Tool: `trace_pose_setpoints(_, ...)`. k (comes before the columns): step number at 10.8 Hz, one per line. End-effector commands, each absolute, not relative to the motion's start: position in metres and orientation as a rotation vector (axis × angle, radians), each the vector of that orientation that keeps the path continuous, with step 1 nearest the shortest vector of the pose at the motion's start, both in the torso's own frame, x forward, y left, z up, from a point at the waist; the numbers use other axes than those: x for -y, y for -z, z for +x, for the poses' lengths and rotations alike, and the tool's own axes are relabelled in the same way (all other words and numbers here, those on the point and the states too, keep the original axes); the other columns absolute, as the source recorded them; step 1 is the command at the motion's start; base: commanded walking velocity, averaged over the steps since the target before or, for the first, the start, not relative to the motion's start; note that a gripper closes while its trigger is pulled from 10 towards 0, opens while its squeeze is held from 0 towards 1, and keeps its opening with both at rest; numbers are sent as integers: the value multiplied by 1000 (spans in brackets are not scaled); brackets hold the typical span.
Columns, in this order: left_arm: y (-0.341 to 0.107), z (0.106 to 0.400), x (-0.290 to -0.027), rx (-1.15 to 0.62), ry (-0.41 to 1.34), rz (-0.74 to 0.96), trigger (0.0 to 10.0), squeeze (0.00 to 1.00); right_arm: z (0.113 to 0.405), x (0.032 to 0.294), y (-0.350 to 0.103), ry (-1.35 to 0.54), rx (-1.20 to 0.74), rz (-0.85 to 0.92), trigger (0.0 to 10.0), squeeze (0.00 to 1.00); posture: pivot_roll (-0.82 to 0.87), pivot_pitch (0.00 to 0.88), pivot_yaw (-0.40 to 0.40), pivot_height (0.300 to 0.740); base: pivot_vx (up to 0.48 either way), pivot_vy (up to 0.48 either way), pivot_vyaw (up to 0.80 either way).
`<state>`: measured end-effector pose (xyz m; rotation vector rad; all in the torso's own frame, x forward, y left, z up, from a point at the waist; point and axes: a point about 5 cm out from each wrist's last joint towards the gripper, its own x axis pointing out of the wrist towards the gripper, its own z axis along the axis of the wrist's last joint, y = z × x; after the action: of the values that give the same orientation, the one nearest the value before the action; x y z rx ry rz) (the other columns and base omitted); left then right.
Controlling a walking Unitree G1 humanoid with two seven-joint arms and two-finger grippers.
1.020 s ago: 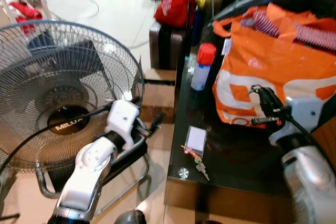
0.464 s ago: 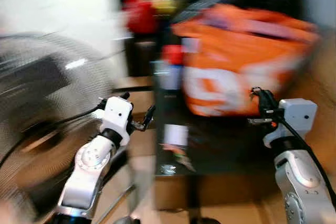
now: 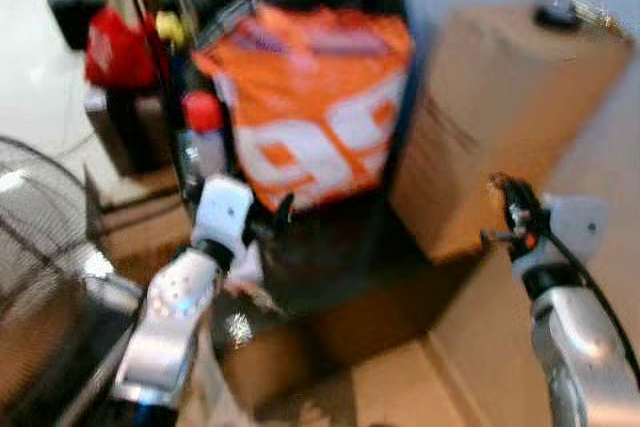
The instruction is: Hang keys on a hook
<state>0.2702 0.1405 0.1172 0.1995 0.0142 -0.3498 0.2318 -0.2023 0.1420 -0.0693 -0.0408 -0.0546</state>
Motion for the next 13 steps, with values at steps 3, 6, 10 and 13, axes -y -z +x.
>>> trace_pose_setpoints(3,-118,270,-140,-7,357,222,10000,0,229,201,-141,29,19,-68,10000,0,-94,0,-7,740,0,-480,-267)
trace_pose_setpoints(6,-114,269,-145,-24,359,235,10000,0,224,196,-138,-21,-1,-36,10000,0,-95,0,-9,740,0,-480,-800)
trace_pose_setpoints(10,-115,267,-145,-25,379,189,10000,0,220,187,-142,-101,24,-39,10000,0,-97,0,-2,740,0,120,-352)
trace_pose_setpoints(13,-115,266,-147,-28,374,195,10000,0,219,184,-143,-123,23,-39,10000,0,-93,0,-3,740,0,320,0)
